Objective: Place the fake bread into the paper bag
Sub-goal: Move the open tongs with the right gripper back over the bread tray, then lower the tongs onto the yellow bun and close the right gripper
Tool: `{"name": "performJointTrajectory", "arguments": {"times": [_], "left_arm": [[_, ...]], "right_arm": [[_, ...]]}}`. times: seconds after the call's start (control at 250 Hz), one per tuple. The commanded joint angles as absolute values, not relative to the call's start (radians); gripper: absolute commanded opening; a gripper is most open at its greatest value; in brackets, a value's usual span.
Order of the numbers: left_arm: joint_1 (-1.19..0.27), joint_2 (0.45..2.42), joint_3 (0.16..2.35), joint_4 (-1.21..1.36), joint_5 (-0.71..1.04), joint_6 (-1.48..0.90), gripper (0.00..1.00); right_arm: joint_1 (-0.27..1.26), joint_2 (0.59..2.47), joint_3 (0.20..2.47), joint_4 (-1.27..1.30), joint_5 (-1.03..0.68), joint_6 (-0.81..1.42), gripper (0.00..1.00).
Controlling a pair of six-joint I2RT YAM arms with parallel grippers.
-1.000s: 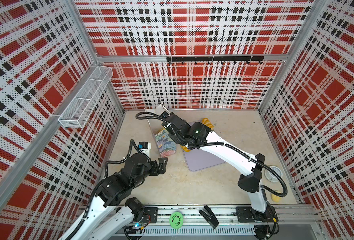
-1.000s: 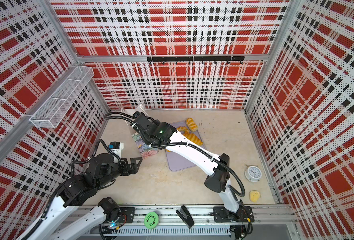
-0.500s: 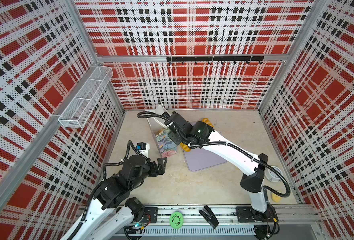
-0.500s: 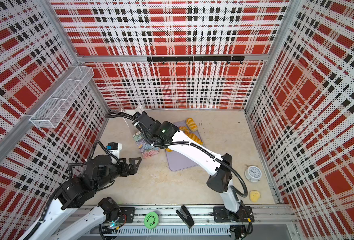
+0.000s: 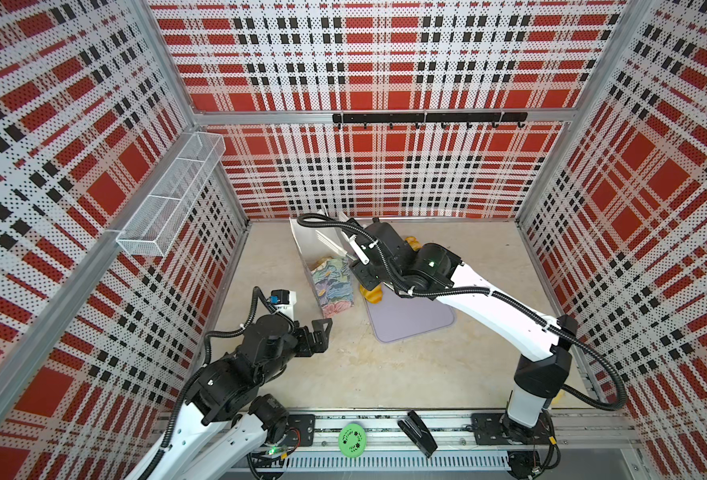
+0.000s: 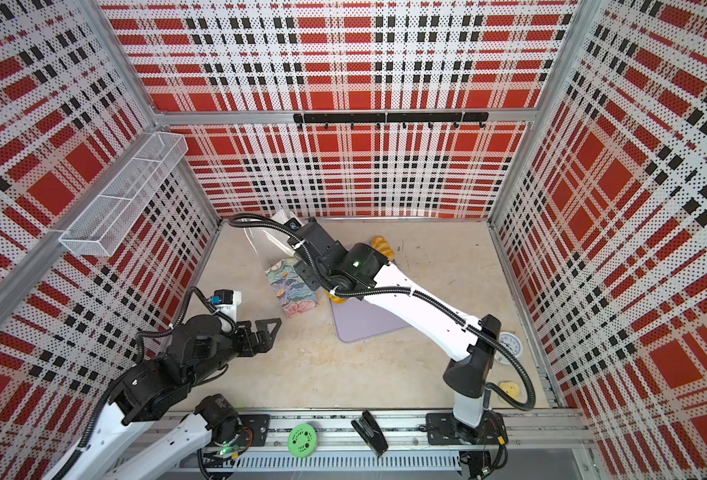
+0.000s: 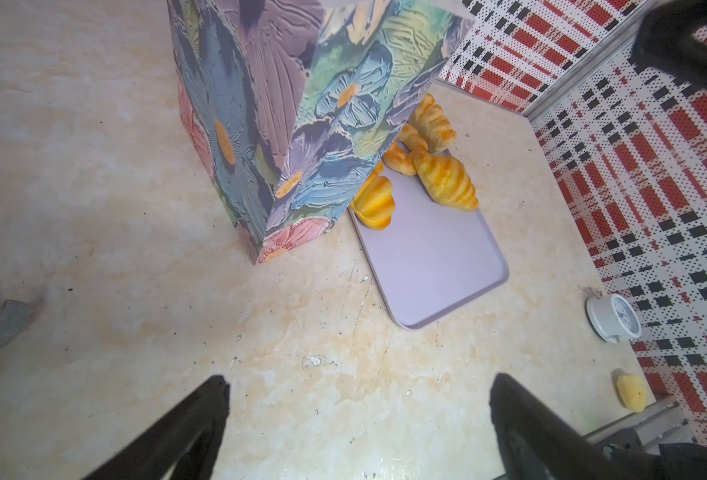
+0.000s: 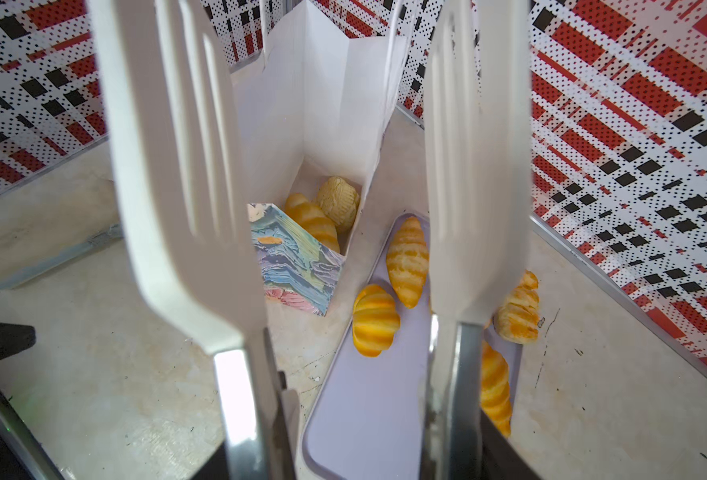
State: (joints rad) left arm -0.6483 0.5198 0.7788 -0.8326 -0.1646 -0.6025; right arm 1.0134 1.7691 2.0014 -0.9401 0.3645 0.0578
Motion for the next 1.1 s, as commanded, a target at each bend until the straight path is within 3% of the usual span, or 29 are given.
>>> {"name": "performJointTrajectory", "arguments": {"times": [0.0,0.356,1.092], "left_arm": [[-0.657,0.496,0.770,-0.846,-0.191,-0.620,0.99],[-0.711,0.508,0.752,-0.857,-0.239,-0.658,0.99],[-1.055,0.619,0.705,-0.852,-0.498,-0.826,0.99]], "right_arm": [[0.997,1.674,1.934,-0.834,0.348,0.083,0.57],[0.928,1.473,1.658,-0.798,0.363,0.143,0.58],[0.825,1.259,1.226,-0.791,0.292,0.304,0.60]]}}
